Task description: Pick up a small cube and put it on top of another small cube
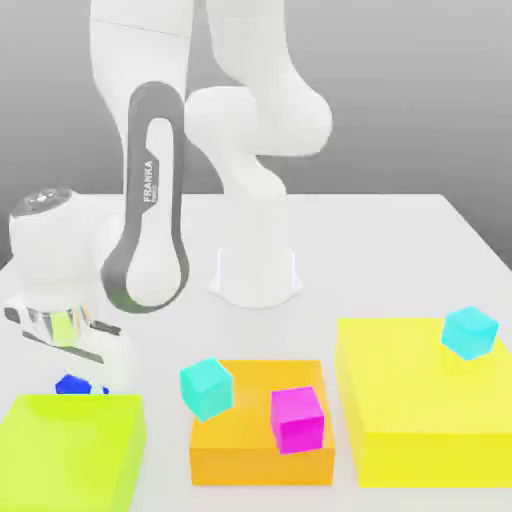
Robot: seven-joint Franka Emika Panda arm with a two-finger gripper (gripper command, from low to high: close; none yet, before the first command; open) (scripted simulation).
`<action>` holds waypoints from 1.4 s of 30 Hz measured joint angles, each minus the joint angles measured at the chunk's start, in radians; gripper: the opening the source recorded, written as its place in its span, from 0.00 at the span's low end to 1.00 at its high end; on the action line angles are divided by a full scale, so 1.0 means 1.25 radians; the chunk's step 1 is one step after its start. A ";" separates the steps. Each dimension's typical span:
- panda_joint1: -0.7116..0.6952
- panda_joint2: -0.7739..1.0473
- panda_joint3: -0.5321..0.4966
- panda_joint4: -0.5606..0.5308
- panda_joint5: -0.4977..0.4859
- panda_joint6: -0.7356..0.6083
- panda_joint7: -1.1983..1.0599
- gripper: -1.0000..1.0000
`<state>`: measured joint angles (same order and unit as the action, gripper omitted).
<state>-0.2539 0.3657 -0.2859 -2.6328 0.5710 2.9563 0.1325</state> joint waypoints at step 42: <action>0.718 -0.407 0.326 0.008 -0.429 -0.381 -0.326 0.00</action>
<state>0.6440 -0.1432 0.1213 -2.6229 0.0341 2.4795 -0.2752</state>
